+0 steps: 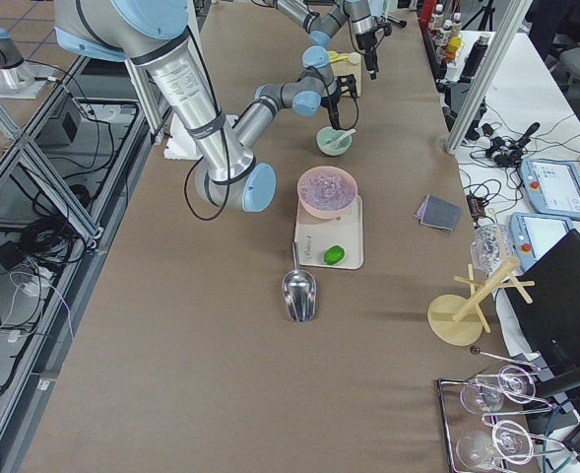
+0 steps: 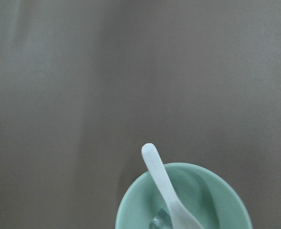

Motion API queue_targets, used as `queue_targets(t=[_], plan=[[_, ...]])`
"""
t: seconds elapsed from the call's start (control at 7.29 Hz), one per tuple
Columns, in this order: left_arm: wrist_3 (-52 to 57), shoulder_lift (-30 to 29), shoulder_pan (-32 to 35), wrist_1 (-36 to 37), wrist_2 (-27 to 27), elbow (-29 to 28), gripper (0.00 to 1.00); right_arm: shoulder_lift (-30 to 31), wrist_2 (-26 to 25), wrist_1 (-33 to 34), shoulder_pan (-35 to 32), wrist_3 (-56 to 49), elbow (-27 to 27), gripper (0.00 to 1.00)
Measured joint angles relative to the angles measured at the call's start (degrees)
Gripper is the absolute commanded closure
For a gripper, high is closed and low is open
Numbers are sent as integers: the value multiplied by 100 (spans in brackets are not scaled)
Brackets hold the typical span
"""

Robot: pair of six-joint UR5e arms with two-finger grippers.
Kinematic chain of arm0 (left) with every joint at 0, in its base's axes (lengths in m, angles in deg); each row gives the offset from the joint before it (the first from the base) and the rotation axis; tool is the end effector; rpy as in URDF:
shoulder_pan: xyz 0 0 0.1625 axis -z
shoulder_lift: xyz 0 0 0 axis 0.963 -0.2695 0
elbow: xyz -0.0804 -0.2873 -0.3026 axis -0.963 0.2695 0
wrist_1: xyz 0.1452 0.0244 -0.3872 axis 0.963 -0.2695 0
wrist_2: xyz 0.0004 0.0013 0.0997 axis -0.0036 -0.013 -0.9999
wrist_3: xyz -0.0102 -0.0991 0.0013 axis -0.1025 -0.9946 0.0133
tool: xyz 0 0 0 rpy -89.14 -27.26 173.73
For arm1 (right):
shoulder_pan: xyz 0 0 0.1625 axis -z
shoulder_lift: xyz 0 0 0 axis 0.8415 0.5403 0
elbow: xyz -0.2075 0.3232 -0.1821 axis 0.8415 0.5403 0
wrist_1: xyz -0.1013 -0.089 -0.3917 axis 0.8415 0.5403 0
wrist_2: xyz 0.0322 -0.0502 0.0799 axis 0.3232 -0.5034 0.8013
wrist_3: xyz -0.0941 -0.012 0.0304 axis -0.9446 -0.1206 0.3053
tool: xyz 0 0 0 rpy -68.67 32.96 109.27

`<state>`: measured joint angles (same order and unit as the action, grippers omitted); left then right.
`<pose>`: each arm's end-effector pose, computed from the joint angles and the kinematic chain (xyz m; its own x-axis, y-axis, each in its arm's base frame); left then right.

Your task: Put spoon and ice into bowl

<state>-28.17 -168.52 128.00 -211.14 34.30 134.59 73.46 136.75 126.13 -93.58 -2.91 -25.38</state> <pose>0.3499 -0.6302 0.3073 0.4958 0.2001 -0.8451 0.2761 0.8863 0.3718 -0.4978 -0.4967 0.1659 0.5363 -0.1169 0.8359 -0.1633 0.9573 0.2387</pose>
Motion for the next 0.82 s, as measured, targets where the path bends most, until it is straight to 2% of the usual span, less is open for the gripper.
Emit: queue_targets(t=[0.14,0.41,0.69,0.82], plan=[[33,124,222,104,118,67,2,134,420,575,-318,-295,-360,1],[960,623,1209,271,893,197,2,749,989,1955,-970,-1458,-1240,0],[2136,1123,2432,680,1935,221,2,1633,1478,3218,-1882,-3349,-1852,0],[2593,1408,2855,754,2248,231,2,2281,1649,3488,-2476,-4513,-2016,0]])
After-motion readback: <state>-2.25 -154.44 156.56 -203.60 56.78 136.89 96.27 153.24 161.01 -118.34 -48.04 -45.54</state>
